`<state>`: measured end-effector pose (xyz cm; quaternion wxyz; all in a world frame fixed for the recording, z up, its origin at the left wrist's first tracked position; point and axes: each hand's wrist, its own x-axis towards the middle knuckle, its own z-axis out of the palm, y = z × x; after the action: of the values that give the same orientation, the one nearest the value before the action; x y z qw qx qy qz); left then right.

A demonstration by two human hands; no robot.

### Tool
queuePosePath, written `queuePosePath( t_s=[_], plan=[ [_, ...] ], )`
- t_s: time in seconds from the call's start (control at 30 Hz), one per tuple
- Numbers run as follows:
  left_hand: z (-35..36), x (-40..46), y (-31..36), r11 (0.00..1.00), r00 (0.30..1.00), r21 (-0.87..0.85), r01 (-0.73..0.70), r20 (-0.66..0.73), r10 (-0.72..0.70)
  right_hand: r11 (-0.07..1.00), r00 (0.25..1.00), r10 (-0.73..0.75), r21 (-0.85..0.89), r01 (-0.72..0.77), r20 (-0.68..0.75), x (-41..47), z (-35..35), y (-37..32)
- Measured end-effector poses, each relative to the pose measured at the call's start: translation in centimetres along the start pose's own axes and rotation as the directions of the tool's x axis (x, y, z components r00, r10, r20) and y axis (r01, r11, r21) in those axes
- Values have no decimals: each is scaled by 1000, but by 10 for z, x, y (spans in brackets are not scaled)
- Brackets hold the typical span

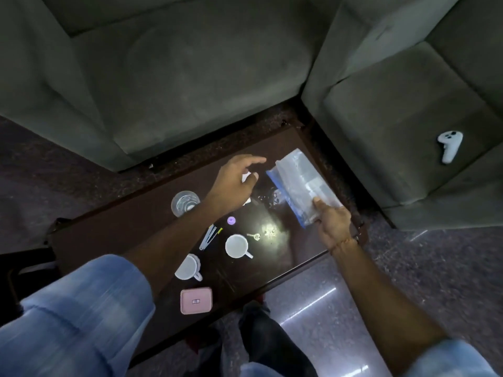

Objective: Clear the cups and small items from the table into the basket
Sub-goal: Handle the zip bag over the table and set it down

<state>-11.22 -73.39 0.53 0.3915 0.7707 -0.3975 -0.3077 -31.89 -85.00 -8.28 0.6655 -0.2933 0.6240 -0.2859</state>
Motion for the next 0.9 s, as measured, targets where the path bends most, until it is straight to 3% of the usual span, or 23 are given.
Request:
queuePosePath(
  t_s=[0.1, 0.23, 0.33, 0.4, 0.43, 0.5, 0.57, 0.63, 0.77, 0.9],
  plan=[
    [5, 0, -19, 999, 998, 33, 11, 67, -14, 993, 995, 70, -87, -76, -71, 42, 1, 16],
    [14, 5, -39, 1000, 1000, 1, 13, 25, -13, 982, 988, 98, -150, -115, -118, 92, 7, 28],
    [23, 2, -55, 1000, 1000, -22, 3, 13, -3, 970, 986, 53, -226, -88, -157, 118, 14, 36],
    [28, -1, -67, 998, 1000, -55, 6, 15, -5, 916, 978, -37, -397, -48, -204, 128, 14, 40],
    [30, -3, -72, 997, 1000, -70, 11, 21, -9, 833, 971, -114, -553, -22, -211, 130, 12, 40],
    [35, -8, -83, 996, 999, -85, 18, 30, -16, 549, 950, -304, -829, 109, -77, 129, 7, 41],
    [40, -13, -94, 994, 999, -107, 36, 28, -33, 256, 879, -434, -908, 332, 199, 130, 4, 44],
    [44, -18, -103, 990, 998, -126, 62, 33, -58, 32, 812, -401, -879, 476, 425, 137, 5, 49],
    [50, -30, -119, 989, 998, -131, 62, 2, -63, -260, 819, -137, -818, 513, 557, 153, 9, 68],
    [45, -45, -140, 993, 994, -90, 78, -69, -84, -351, 834, -140, -814, 463, 534, 156, 12, 96]
  ],
)
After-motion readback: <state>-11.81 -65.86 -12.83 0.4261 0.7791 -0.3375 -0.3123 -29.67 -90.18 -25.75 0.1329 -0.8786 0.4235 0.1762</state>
